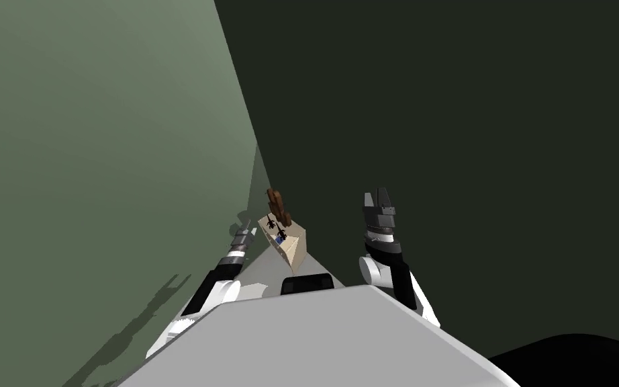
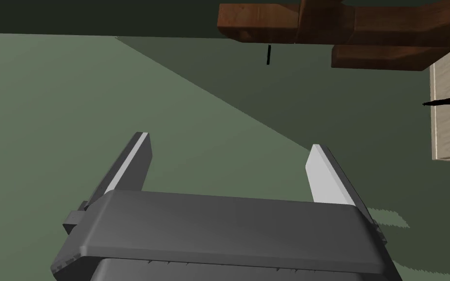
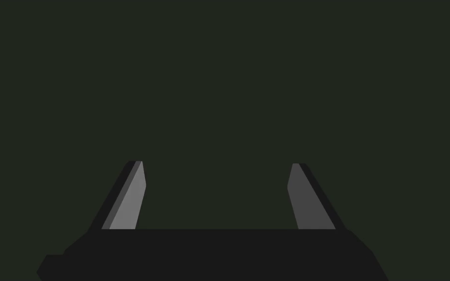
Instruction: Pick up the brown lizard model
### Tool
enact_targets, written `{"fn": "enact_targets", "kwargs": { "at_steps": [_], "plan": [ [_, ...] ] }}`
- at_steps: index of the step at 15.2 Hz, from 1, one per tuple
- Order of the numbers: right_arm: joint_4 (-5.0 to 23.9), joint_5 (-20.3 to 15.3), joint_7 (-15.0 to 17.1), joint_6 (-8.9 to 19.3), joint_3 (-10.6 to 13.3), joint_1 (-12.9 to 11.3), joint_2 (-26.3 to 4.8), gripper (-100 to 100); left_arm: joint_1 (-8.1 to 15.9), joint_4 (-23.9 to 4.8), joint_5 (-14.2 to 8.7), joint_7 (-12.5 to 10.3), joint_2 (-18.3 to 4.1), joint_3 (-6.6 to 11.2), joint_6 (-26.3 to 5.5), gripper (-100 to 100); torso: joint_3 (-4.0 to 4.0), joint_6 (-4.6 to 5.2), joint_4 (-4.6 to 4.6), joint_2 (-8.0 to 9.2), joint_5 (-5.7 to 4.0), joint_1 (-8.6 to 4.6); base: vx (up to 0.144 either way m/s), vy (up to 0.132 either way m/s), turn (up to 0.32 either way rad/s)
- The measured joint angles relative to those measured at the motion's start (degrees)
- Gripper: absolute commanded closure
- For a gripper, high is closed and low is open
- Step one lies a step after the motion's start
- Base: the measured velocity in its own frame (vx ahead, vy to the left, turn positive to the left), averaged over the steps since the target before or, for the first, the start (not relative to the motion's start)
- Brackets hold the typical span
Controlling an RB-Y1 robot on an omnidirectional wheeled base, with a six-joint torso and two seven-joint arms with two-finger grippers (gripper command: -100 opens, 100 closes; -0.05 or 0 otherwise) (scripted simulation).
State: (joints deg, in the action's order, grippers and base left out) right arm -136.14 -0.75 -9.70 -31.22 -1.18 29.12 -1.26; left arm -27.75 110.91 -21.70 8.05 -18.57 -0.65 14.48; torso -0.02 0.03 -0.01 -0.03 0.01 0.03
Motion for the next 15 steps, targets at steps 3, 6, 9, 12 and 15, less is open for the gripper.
{"fn": "enact_targets", "kwargs": {
  "at_steps": [3, 6, 9, 12, 15],
  "plan": [
    [0.0, 0.0, 0.0, 0.0, 0.0, 0.0, 0.0, 0, 1.2, -3.8, -3.2, 1.3, -1.4, -0.9, -3.4, -100, -0.02, 0.04, -0.01, -0.03, 0.01, -0.03, 0.009, -0.001, -0.307],
    [0.0, 0.0, 0.0, 0.0, 0.0, 0.0, 0.0, 0, 2.0, -8.3, -6.6, 2.1, -3.9, -1.56, -5.7, -100, -0.02, -0.01, -0.01, -0.04, 0.0, -0.01, 0.013, 0.0, -0.217],
    [0.0, 0.0, 0.0, 0.0, 0.0, 0.0, 0.0, 0, 1.9, -10.3, -9.5, 2.6, -5.6, -1.83, -8.4, -100, -0.02, 0.0, -0.01, -0.03, 0.0, -0.02, 0.01, -0.001, -0.206],
    [0.0, 0.0, 0.0, 0.0, 0.0, 0.0, 0.0, 0, 1.9, -11.9, -11.7, 3.8, -6.2, -2.15, -11.4, -100, 0.06, -0.02, 0.02, 0.12, 0.02, 0.09, -0.037, 0.033, -0.167],
    [0.0, 0.0, 0.0, 0.0, 0.0, 0.0, 0.0, 0, 3.2, -15.4, -14.5, 4.5, -7.9, -2.58, -14.4, -100, 0.09, -0.03, 0.03, 0.16, 0.04, 0.16, -0.034, 0.035, -0.146]
  ]
}}
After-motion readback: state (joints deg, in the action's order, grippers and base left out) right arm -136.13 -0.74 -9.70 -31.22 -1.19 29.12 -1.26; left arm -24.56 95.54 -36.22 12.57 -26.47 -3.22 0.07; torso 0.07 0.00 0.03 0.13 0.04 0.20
